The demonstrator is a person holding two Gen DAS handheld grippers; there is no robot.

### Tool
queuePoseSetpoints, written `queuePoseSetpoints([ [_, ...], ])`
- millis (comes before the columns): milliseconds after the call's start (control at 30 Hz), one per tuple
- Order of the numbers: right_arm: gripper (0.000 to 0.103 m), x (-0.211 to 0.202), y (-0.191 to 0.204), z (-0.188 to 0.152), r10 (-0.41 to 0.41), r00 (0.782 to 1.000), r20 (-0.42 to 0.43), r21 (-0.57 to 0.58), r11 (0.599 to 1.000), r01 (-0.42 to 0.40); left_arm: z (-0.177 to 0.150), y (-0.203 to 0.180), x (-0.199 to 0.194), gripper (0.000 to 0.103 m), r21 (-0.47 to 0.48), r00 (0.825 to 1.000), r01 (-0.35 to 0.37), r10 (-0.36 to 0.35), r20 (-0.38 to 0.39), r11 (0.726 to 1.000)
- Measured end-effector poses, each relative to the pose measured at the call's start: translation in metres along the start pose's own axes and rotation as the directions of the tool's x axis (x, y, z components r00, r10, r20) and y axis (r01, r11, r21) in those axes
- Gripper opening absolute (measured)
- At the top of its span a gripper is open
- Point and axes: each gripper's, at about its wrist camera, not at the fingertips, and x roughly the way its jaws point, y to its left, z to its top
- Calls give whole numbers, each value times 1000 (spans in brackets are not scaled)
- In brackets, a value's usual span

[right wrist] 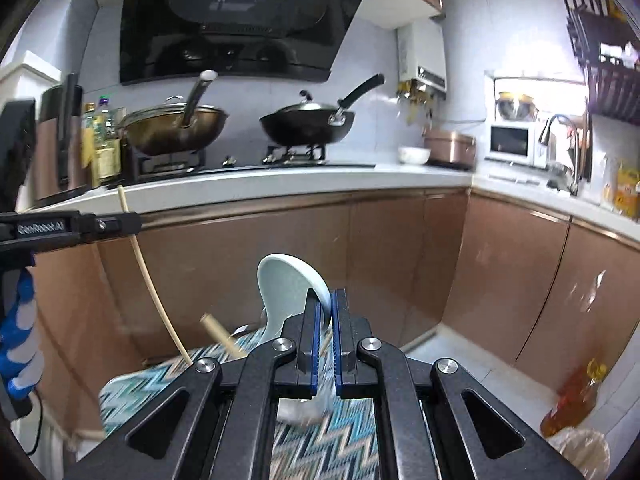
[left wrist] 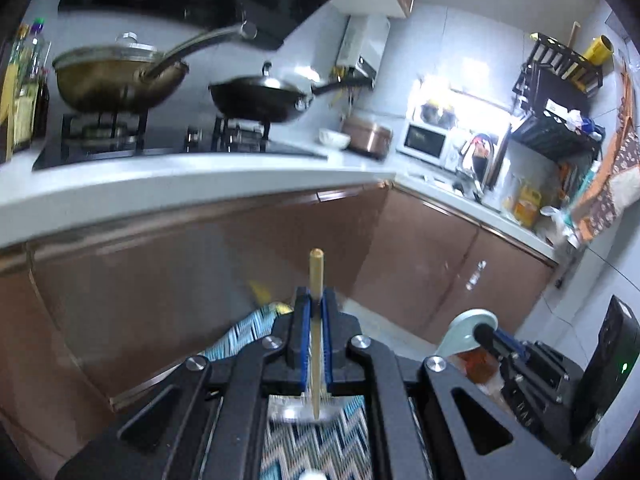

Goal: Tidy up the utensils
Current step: 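Carry the left tool's chopstick over the rack while the right tool carries the white spoon there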

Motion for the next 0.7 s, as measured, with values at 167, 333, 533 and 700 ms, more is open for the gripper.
queuePoseSetpoints([
  [167,5,48,4,2,-51,999,2,-30,998,51,5,0,48,5,25,999,-33,33,7,999],
  [333,5,91,14,-15,-93,995,-24,-94,991,91,-12,-1,98,5,48,998,-68,68,-11,997],
  [533,6,116,22,-40,-127,991,-52,-151,981,117,-42,8,138,5,34,995,-86,88,-48,996],
  [700,7,132,23,-60,-117,988,-104,-154,983,100,-67,15,157,6,8,991,-102,103,-83,995],
])
